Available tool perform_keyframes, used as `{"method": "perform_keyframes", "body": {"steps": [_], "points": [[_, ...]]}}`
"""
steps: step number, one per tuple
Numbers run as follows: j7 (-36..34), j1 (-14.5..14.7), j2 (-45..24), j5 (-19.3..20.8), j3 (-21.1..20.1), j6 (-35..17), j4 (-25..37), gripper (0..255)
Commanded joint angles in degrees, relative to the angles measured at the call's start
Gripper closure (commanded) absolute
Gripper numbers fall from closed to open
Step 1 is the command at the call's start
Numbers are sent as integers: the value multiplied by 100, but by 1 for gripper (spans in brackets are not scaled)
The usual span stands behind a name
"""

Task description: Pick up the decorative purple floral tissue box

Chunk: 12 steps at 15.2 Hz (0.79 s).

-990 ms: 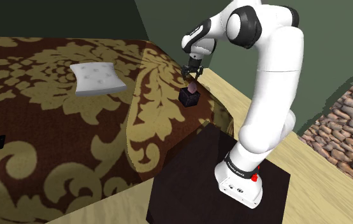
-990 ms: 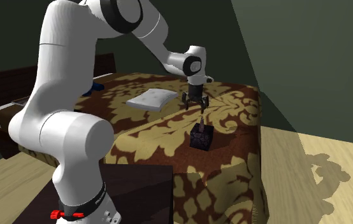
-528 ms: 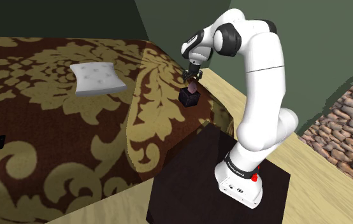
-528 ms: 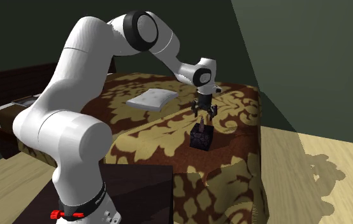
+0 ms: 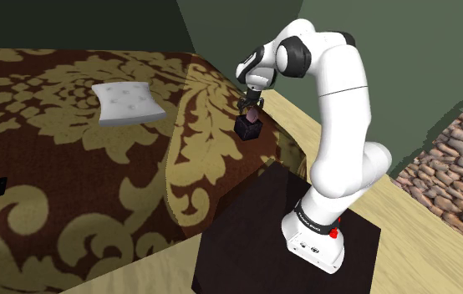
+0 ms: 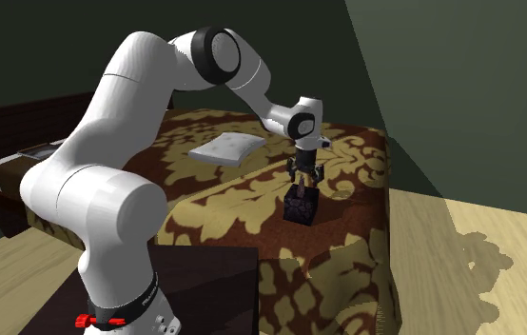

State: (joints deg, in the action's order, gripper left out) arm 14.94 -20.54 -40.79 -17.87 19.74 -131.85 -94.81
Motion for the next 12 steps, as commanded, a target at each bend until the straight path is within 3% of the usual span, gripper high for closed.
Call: {"method": "perform_keyframes", "body": {"steps": [1,12], "points": [[2,-3,-13,-5,-4,-10,5,255],[-22,21,93,33,29,87,-2,255]]}}
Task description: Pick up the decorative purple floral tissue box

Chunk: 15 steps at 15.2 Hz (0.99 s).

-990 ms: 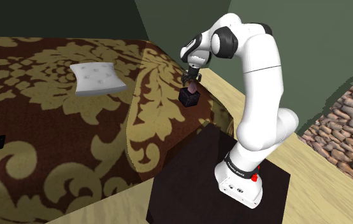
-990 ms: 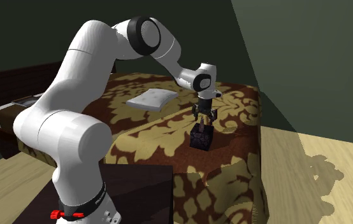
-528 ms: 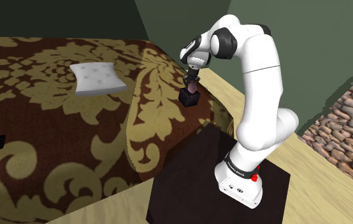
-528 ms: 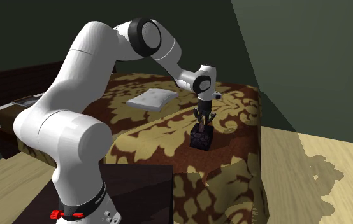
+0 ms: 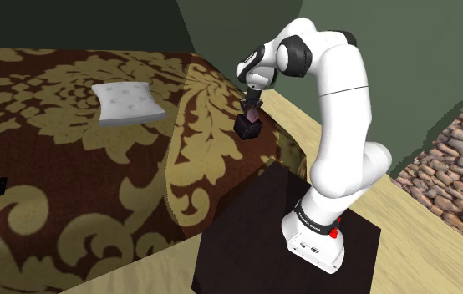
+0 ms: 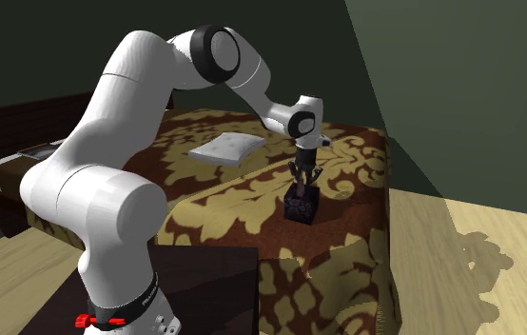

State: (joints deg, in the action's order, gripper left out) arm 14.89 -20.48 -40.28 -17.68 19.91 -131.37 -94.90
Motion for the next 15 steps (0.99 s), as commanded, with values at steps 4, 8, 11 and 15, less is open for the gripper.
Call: {"method": "perform_keyframes", "body": {"steps": [4,8,11,15], "points": [[-61,55,239,90,73,235,12,255],[-106,92,425,165,130,441,37,255],[-140,117,557,221,170,600,70,255],[-164,133,647,261,197,717,102,255]]}}
